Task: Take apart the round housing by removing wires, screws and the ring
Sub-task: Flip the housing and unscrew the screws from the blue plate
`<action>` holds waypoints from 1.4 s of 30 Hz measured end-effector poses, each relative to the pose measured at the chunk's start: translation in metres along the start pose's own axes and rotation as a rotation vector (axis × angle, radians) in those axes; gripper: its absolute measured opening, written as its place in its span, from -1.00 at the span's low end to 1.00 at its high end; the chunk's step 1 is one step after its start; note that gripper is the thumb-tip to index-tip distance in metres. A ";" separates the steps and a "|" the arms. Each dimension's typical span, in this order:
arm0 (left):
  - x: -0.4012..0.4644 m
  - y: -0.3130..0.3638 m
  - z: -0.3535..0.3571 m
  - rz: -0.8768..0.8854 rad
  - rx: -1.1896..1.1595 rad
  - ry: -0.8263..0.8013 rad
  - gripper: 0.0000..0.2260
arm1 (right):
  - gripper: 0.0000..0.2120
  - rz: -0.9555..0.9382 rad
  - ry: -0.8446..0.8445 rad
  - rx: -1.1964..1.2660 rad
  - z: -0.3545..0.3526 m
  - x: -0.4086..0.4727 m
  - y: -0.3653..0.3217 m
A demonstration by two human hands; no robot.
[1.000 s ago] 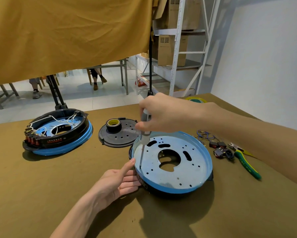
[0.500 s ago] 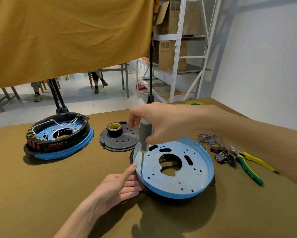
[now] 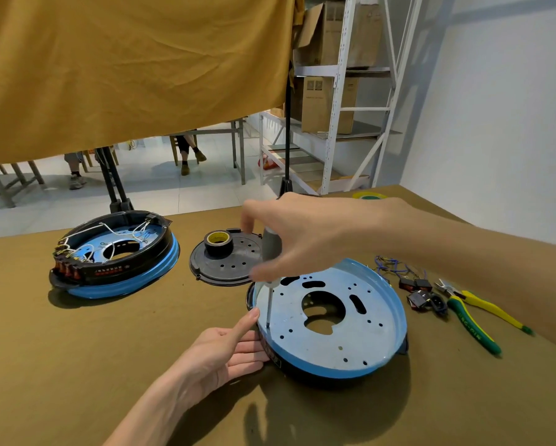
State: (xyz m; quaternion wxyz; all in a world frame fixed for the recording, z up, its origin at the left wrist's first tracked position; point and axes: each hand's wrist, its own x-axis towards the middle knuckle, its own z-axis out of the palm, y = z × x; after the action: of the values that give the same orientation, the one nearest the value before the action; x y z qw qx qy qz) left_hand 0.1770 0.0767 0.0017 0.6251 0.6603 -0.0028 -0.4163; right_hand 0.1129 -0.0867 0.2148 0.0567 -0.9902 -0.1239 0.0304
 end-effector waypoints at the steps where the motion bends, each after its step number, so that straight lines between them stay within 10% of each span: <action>1: 0.000 0.000 -0.001 0.001 0.000 0.000 -0.23 | -0.54 0.024 0.076 -0.134 0.002 0.001 -0.001; 6: 0.001 0.000 -0.001 -0.008 -0.002 -0.008 -0.23 | -0.78 -0.022 0.033 -0.065 0.000 0.008 0.003; 9: 0.000 0.000 -0.001 -0.013 -0.005 -0.015 -0.23 | -0.56 -0.070 -0.100 0.131 -0.006 0.009 0.008; 15: 0.000 0.001 -0.003 -0.019 -0.012 -0.022 -0.22 | -0.47 0.055 0.161 -0.268 0.008 0.018 0.014; 18: -0.001 0.001 -0.003 -0.020 -0.010 -0.027 -0.22 | -0.79 -0.008 0.031 -0.002 0.000 0.019 0.017; 21: -0.001 0.001 -0.003 -0.025 -0.014 -0.033 -0.23 | -0.61 -0.048 -0.092 0.150 -0.008 0.016 0.019; 27: -0.001 0.002 -0.003 -0.046 -0.027 -0.033 -0.22 | -0.52 0.025 0.197 -0.434 0.010 0.015 0.013; 33: -0.001 0.002 -0.004 -0.058 -0.049 -0.036 -0.23 | -0.65 -0.126 -0.088 0.076 -0.008 0.013 0.015; 38: -0.002 0.002 -0.005 -0.057 -0.050 -0.041 -0.24 | -0.50 0.018 0.125 -0.340 0.005 0.013 0.010; 42: -0.002 0.003 -0.003 -0.055 -0.039 -0.032 -0.22 | -0.82 -0.125 0.047 -0.061 0.000 0.013 0.008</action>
State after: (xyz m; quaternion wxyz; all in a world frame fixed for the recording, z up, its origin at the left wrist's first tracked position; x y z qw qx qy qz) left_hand 0.1790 0.0800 0.0045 0.6260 0.6411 0.0138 -0.4438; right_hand 0.1276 -0.0916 0.2135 0.0311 -0.9823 -0.1848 -0.0002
